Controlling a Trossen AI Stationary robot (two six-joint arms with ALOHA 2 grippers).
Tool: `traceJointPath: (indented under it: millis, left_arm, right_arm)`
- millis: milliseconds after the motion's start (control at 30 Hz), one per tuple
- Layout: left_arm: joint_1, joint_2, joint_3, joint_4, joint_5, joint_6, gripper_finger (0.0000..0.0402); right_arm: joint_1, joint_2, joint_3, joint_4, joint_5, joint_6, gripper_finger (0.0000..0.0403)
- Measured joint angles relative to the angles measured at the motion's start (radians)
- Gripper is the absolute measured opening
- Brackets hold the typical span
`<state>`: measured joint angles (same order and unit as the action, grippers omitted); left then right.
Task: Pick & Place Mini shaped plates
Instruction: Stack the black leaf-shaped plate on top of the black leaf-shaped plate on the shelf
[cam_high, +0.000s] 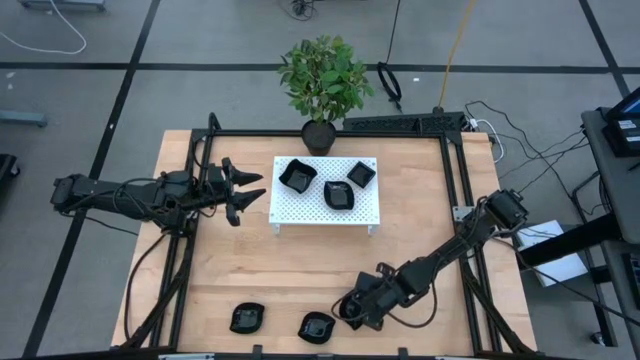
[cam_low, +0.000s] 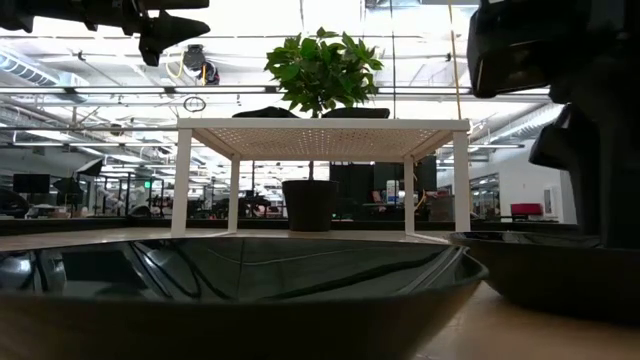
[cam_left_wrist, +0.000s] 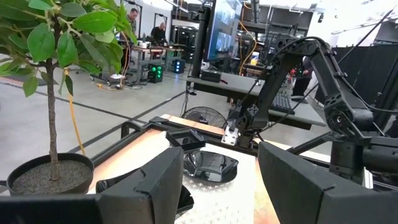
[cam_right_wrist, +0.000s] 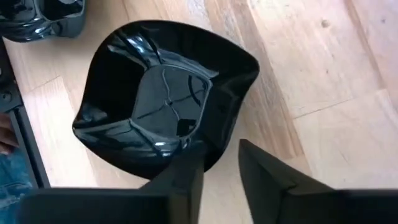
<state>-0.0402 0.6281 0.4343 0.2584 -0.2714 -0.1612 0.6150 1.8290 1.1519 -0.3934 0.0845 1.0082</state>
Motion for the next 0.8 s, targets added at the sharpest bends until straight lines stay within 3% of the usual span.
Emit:
traceJointPath:
  millis: [233, 567, 800]
  left_arm:
    - [0.0, 0.0, 0.0, 0.0, 0.0, 0.0, 0.0212]
    - [0.0, 0.0, 0.0, 0.0, 0.0, 0.0, 0.0212]
    - [0.0, 0.0, 0.0, 0.0, 0.0, 0.0, 0.0212]
  right_arm:
    - [-0.006, 0.0, 0.0, 0.014, 0.028, -0.045, 0.0007]
    - [-0.007, -0.01, 0.0, 0.032, 0.049, -0.136, 0.0001]
    - [-0.026, -0.104, 0.0, 0.038, 0.069, -0.184, 0.0]
